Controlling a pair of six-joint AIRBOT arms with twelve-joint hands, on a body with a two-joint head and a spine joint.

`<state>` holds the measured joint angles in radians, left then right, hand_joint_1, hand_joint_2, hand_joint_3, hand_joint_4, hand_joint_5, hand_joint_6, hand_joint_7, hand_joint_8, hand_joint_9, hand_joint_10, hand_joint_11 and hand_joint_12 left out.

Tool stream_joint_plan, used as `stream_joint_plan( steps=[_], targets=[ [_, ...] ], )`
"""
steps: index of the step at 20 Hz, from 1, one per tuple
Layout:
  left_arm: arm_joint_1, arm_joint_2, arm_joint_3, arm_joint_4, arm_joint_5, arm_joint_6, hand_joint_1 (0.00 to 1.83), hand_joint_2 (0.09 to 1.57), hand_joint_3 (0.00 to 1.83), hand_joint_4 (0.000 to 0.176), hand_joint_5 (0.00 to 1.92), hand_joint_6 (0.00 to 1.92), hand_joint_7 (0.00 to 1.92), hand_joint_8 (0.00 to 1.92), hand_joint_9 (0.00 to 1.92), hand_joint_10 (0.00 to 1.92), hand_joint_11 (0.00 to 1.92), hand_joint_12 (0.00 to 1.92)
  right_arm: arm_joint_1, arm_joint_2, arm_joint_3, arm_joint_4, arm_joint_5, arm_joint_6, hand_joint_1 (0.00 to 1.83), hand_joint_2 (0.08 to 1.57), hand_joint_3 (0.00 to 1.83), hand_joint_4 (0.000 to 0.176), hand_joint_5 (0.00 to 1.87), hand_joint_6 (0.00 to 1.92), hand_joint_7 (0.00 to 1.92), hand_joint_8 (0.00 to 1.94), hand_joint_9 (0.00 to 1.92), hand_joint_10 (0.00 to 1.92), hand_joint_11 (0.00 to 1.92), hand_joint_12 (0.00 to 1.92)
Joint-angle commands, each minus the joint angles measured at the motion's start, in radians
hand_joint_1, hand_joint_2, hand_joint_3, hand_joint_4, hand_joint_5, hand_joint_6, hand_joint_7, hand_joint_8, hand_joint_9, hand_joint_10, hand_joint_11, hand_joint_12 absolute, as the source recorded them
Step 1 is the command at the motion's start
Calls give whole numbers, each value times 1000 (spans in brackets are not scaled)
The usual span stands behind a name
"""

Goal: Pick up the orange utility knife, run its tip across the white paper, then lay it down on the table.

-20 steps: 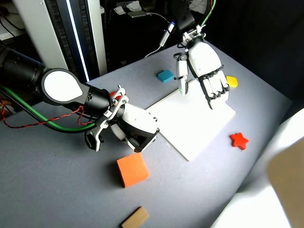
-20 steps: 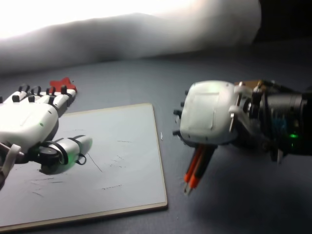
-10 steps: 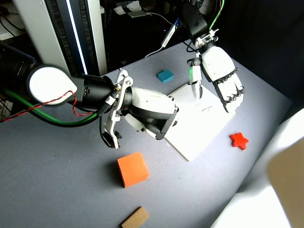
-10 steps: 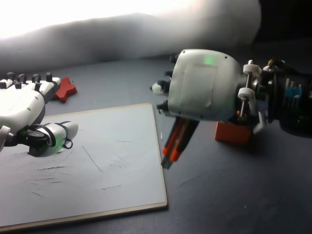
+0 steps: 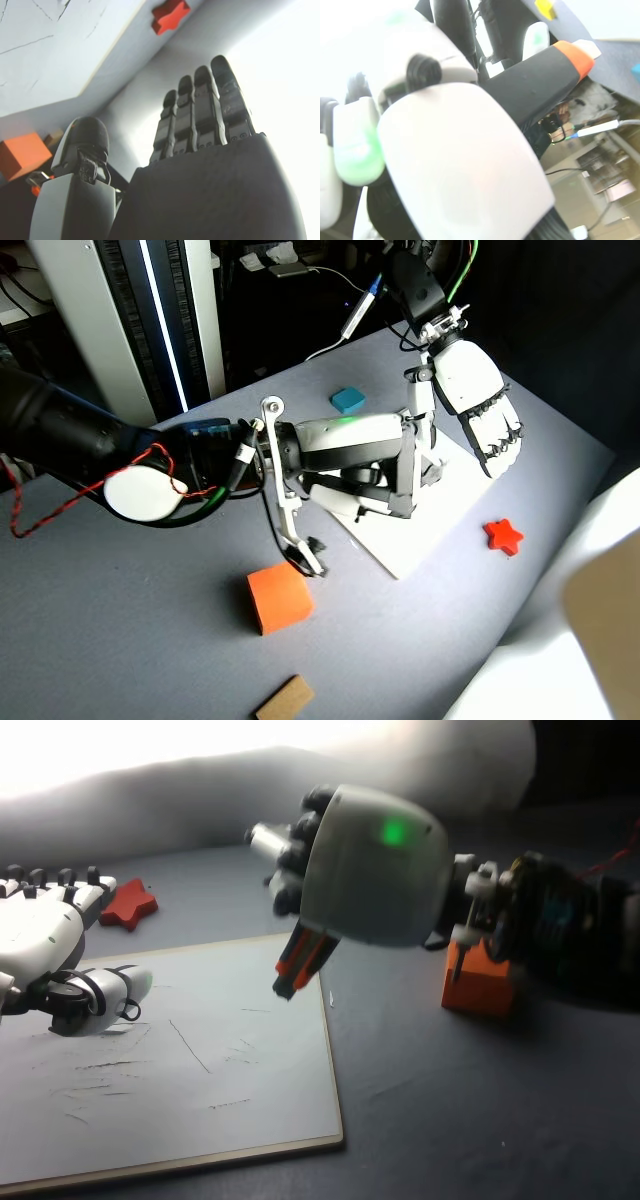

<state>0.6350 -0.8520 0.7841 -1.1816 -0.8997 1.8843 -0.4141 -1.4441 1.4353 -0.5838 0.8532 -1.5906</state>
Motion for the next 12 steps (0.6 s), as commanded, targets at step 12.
stream_joint_plan(
  steps=[12],
  targets=[
    [0,2,14,56,-83,1,170,1382,0,4,70,11,137,6,135,7,0,450,-24,-215,272,-105,243,-56,1479,1328,0,176,1427,1921,1568,1941,1703,1921,1774,1921]
  ],
)
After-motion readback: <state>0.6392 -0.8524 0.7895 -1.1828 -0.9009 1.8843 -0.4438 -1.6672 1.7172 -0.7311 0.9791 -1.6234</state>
